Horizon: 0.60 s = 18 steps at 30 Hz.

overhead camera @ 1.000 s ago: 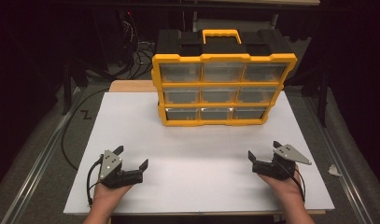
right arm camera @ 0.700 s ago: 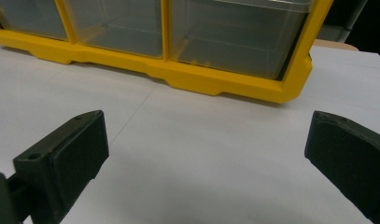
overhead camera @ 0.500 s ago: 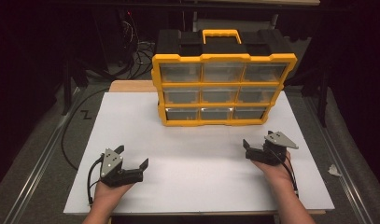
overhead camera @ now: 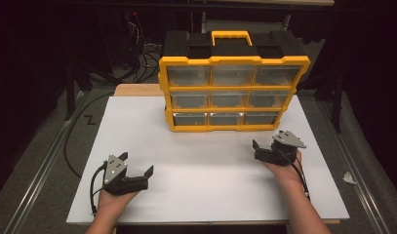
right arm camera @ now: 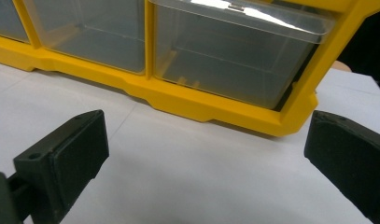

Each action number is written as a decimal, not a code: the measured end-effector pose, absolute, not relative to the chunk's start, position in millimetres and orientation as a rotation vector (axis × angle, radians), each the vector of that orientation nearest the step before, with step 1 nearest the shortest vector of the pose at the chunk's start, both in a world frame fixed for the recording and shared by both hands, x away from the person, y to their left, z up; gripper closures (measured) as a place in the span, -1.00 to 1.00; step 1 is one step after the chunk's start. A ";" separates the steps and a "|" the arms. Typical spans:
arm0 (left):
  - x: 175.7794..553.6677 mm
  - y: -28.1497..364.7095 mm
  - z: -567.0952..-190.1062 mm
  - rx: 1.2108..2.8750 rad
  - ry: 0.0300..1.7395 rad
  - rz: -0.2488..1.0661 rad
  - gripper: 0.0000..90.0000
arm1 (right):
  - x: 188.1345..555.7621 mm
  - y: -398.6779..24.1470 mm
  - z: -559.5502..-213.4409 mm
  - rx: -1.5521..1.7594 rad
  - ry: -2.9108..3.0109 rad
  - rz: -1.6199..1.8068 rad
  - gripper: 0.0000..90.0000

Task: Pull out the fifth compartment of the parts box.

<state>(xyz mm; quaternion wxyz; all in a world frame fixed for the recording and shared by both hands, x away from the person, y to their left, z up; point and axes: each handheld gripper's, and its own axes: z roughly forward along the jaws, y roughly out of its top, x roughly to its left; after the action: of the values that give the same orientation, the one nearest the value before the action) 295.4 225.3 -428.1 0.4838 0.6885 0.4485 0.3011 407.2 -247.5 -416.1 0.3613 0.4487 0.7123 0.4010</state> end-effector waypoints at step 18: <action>293.7 222.8 -430.2 1.642 1.092 0.761 -1.00 | 389.8 -255.9 -418.8 1.058 1.900 0.883 -0.98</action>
<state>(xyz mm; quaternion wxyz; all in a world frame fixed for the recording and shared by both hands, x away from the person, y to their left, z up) 293.7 222.8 -430.2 0.4918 0.6765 0.4497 0.3134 389.8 -255.9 -418.8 0.3870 0.4158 0.7463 0.3469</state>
